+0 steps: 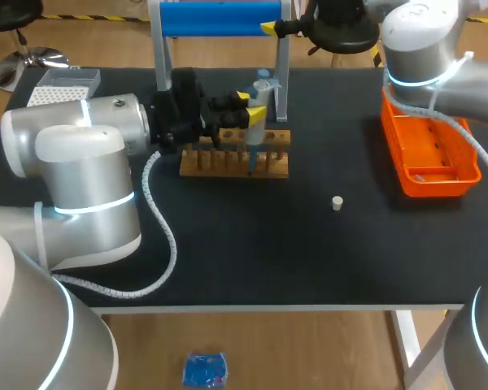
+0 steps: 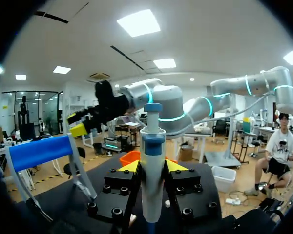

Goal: Invert the test tube, pick up the pipette, mount the tip to pipette, aspirate from beaker and dispense into the tube, eject the tip, return the pipette, and cap with the stopper.

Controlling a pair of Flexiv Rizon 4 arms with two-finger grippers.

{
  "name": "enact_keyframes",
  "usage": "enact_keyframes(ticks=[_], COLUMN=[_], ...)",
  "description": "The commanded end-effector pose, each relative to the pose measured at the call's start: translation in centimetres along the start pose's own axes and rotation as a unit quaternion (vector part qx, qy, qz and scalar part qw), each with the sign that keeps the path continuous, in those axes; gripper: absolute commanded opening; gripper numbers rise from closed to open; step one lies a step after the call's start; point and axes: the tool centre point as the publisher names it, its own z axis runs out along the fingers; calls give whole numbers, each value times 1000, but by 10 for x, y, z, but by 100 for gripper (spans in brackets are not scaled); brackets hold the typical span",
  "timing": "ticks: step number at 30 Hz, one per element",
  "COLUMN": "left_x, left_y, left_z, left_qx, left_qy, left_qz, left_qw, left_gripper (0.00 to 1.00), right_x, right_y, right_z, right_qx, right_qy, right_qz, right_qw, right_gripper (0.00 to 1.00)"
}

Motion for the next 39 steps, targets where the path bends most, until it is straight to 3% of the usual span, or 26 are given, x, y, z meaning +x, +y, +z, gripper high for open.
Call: enact_keyframes(ticks=[1,9,16,26,39], left_x=[-19,-80,-123,-177,-233], left_y=[-17,-35,-35,-24,-19], left_z=[-31,-80,-98,-94,-94], left_qx=[-2,-25,-66,-107,-118], left_qy=[-17,-44,-59,-150,-201], left_qz=[-3,-14,-31,-94,-108], left_qw=[1000,999,996,978,966], left_gripper=[0,0,0,0,0], right_x=[-1,-1,-1,-1,-1], right_y=[0,0,0,0,0], right_z=[-1,-1,-1,-1,-1], right_qx=[1,1,1,1,1], right_qy=[1,1,1,1,1], right_qz=[0,0,0,0,0], right_qw=[1000,1000,1000,1000,1000], right_gripper=[100,100,100,100,100])
